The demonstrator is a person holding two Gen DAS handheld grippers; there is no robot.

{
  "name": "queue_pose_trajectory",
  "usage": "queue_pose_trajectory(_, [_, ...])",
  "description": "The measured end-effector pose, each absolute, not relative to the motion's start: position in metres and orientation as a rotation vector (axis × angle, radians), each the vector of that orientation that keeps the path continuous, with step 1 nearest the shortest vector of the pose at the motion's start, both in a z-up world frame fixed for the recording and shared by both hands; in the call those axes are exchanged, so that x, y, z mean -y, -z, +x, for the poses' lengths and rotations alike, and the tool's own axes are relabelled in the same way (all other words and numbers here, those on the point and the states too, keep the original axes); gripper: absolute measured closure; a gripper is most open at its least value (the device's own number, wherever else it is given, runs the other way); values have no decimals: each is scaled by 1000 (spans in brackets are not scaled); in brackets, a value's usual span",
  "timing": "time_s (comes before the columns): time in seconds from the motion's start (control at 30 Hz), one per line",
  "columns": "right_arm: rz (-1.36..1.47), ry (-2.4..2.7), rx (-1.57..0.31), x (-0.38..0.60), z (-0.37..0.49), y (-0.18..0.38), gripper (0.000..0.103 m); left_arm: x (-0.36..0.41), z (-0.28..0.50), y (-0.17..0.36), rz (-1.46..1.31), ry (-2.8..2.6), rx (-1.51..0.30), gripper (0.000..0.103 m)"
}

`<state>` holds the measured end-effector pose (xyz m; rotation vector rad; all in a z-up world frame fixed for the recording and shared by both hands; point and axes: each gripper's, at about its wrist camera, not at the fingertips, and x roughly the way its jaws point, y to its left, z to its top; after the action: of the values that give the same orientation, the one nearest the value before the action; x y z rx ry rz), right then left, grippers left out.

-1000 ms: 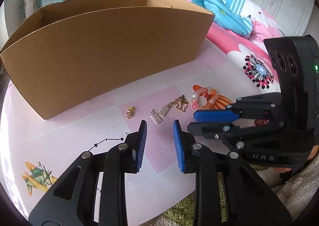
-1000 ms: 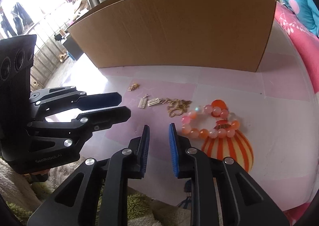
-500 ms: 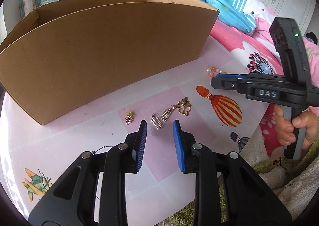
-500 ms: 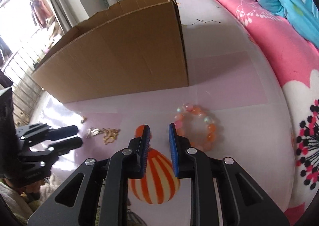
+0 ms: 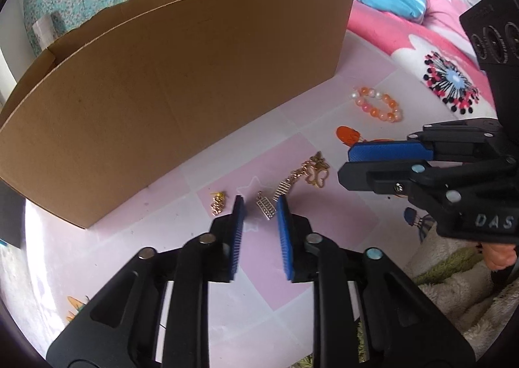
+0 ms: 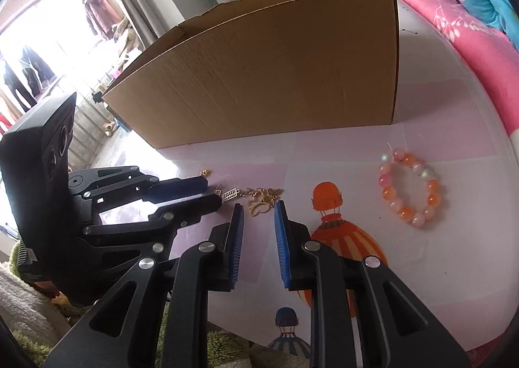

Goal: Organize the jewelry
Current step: 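Move both tools down over the gold chain charm, then close the left tool on the gold charm while the right tool closes on its chain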

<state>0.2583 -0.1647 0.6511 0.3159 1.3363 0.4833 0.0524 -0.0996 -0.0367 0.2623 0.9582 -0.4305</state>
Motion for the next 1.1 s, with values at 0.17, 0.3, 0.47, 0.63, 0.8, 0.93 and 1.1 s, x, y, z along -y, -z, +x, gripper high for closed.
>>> queue_pose_trajectory(0.17, [330,-488,-1334,170,265,-646,83,99,55,35,285,423,-976,89])
queue_pose_trajectory(0.3, [330,-494,-1330,174,263,-646,83,99,57,35,288,423,-984,89])
queue_pose_trajectory(0.47, [332,-513,-1310,176,260,-652,83,101,57,36,292,425,-973,98])
queue_pose_trajectory(0.63, [316,-546,-1307,175,258,-655,83,92,55,36,267,412,-974,98])
queue_pose_trajectory(0.8, [287,-573,-1317,169,261,-655,83,79,52,35,243,392,-973,98])
queue_pose_trajectory(0.93, [243,-575,-1345,161,266,-650,83,72,51,35,226,391,-969,98])
queue_pose_trajectory(1.1, [190,-546,-1385,158,272,-642,83,66,50,35,202,400,-964,98])
